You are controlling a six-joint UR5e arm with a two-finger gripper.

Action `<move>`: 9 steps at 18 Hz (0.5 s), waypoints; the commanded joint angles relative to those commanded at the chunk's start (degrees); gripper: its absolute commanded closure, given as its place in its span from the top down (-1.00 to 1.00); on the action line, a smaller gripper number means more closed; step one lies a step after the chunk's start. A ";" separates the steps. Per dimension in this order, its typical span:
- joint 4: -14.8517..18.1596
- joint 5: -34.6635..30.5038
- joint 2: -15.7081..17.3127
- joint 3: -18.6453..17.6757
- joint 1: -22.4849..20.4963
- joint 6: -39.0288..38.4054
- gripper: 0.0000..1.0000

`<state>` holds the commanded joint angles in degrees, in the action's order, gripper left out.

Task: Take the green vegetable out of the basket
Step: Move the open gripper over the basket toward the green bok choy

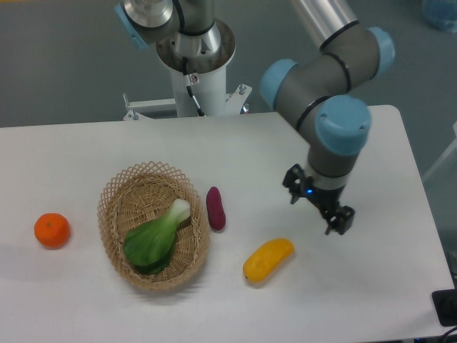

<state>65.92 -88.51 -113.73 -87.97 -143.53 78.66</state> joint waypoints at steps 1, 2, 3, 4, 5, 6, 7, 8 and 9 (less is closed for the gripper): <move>0.00 0.09 0.44 -0.44 0.79 0.00 1.00; 0.09 0.18 0.79 -0.88 1.58 -0.35 1.00; 0.09 0.18 0.88 -1.15 2.72 -0.96 1.00; 0.00 0.18 0.88 -1.59 3.60 -1.32 1.00; -0.09 0.26 0.88 -1.59 4.13 -1.50 1.00; 0.00 0.26 0.88 -1.68 4.31 -1.84 1.00; 0.09 0.18 0.97 -1.85 4.84 -2.28 1.00; 0.17 0.18 1.06 -2.20 5.80 -2.81 1.00; 0.26 0.09 1.58 -2.99 6.33 -3.60 1.00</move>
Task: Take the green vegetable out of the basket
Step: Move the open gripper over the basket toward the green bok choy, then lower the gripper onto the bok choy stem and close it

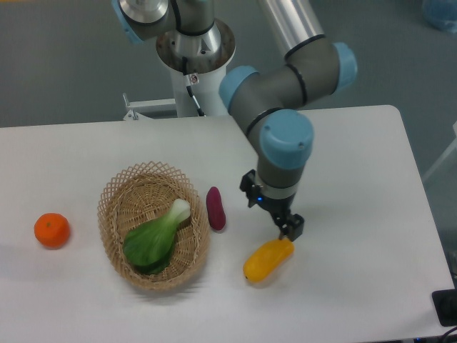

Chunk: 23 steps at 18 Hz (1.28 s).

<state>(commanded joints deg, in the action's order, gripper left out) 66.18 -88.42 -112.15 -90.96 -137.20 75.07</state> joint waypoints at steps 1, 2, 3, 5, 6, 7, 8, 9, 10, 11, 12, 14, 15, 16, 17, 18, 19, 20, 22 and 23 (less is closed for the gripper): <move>0.00 0.09 0.44 -0.53 0.53 -0.88 1.00; 0.00 0.09 0.53 -0.71 1.66 -1.93 1.00; 0.00 0.09 0.53 -0.71 2.63 -3.16 1.00; 0.00 0.09 0.44 -1.41 4.04 -5.88 1.00; 0.00 0.17 0.53 -1.94 4.74 -7.29 1.00; 0.00 0.17 0.53 -2.20 5.27 -8.35 1.00; 0.00 0.17 0.53 -2.55 5.80 -9.23 1.00; 0.00 0.17 0.53 -3.34 6.50 -10.19 1.00; -0.09 0.17 0.53 -4.22 7.21 -11.51 1.00; -0.26 0.17 0.88 -5.27 7.65 -13.00 1.00; -0.35 0.26 1.32 -5.89 7.91 -14.58 1.00; -0.53 0.26 1.41 -6.68 8.26 -16.52 1.00; -0.61 0.35 1.41 -7.04 8.70 -17.40 1.00; -0.61 0.35 1.41 -7.04 9.14 -18.72 1.00; -0.61 0.35 1.24 -7.13 9.67 -19.95 1.00; -0.61 0.35 1.15 -7.13 10.37 -21.00 1.00; -0.70 0.26 0.97 -7.13 11.16 -21.97 1.00; -0.70 0.26 0.71 -7.13 11.78 -23.02 1.00; -0.79 0.26 0.53 -7.65 12.66 -24.26 1.00; -0.88 0.18 0.45 -7.92 13.01 -24.70 1.00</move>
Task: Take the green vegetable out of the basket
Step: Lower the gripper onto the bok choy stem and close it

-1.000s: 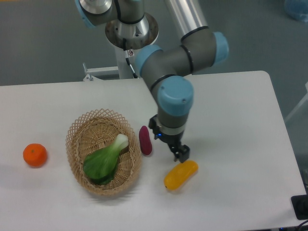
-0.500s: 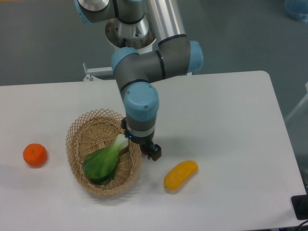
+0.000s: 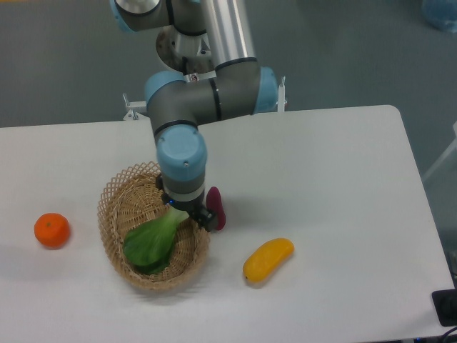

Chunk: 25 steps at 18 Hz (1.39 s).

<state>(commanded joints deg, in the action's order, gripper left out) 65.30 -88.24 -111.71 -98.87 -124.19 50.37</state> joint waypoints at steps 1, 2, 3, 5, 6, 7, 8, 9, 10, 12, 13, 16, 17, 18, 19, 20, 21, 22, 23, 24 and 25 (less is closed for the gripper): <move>-0.26 0.00 -0.17 -0.35 0.09 -0.61 1.00; -0.96 0.00 -0.44 -1.05 0.35 -0.97 1.00; -2.10 -0.09 -0.61 -1.58 0.79 -0.97 1.00; -4.82 -0.18 -0.79 -3.07 0.97 -1.41 1.00; -6.23 -0.18 -0.88 -3.51 0.97 -1.85 1.00; -7.55 -0.18 -1.31 -3.78 1.06 -2.55 1.00; -8.52 -0.26 -1.84 -3.69 1.15 -3.25 1.00; -9.48 -0.44 -2.11 -3.69 1.15 -3.87 1.00; -9.84 -0.61 -2.37 -3.69 1.49 -4.48 1.00; -10.20 -0.70 -2.81 -3.69 1.85 -4.93 1.00; -10.20 -0.70 -3.16 -3.69 1.85 -4.84 1.00; -10.20 -0.70 -3.43 -3.69 1.85 -4.84 0.94; -10.11 -0.70 -3.43 -3.61 1.85 -4.75 0.79; -10.02 -0.62 -3.43 -3.61 1.94 -4.84 0.58; -9.93 -0.62 -3.60 -3.61 1.94 -5.01 0.33; -9.85 -0.70 -3.60 -3.61 1.94 -5.10 0.09; -9.58 -0.79 -3.69 -3.61 1.94 -5.10 -0.14; -9.58 -0.79 -3.69 -3.61 1.94 -5.10 -0.32; -9.49 -0.88 -3.69 -3.35 1.94 -5.10 -0.40; -9.23 -0.88 -3.69 -2.99 1.94 -5.10 -0.44; -9.06 -0.79 -3.61 -2.99 1.94 -5.10 -0.48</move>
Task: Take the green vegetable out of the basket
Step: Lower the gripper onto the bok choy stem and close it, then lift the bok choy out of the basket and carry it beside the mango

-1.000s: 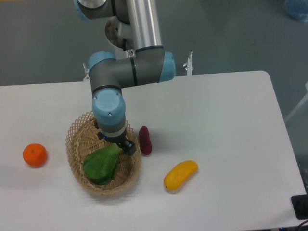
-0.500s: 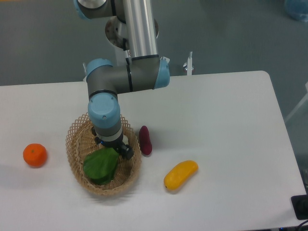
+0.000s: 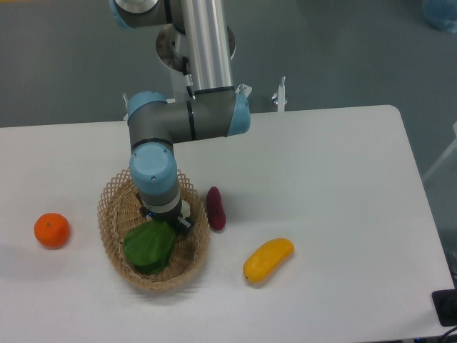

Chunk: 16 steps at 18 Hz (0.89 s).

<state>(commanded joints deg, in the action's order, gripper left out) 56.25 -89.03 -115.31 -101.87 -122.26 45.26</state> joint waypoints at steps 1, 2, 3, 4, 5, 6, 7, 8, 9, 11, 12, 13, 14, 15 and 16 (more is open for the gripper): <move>0.18 0.00 0.26 0.09 0.00 -0.09 -0.51; 0.18 0.17 0.44 0.17 -0.09 -0.44 -0.53; 0.26 0.35 0.61 0.26 -0.09 -0.61 -0.56; 0.53 0.53 1.05 0.44 -0.09 -0.70 -0.57; 0.79 0.62 1.49 0.70 -0.26 -0.79 -0.57; 1.23 0.70 2.02 1.05 -0.52 -0.79 -0.57; 1.49 0.70 2.28 1.66 -0.70 -0.79 -0.57; 2.02 0.88 2.29 2.28 -0.88 -0.79 -0.57; 2.98 1.31 2.37 2.98 -1.23 -0.79 -0.57; 5.79 2.11 2.90 4.82 -2.89 -0.62 -0.57; 7.28 2.72 2.99 6.14 -3.60 -0.53 -0.57; 8.95 3.33 3.08 7.81 -4.65 -0.53 -0.57; 10.62 3.69 3.08 9.39 -5.70 -0.44 -0.57; 12.03 3.69 3.08 10.80 -6.50 0.08 -0.57; 13.09 3.78 3.08 11.94 -7.37 0.26 -0.57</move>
<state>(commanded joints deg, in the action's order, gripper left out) 69.34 -85.25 -112.24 -89.92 -129.63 45.53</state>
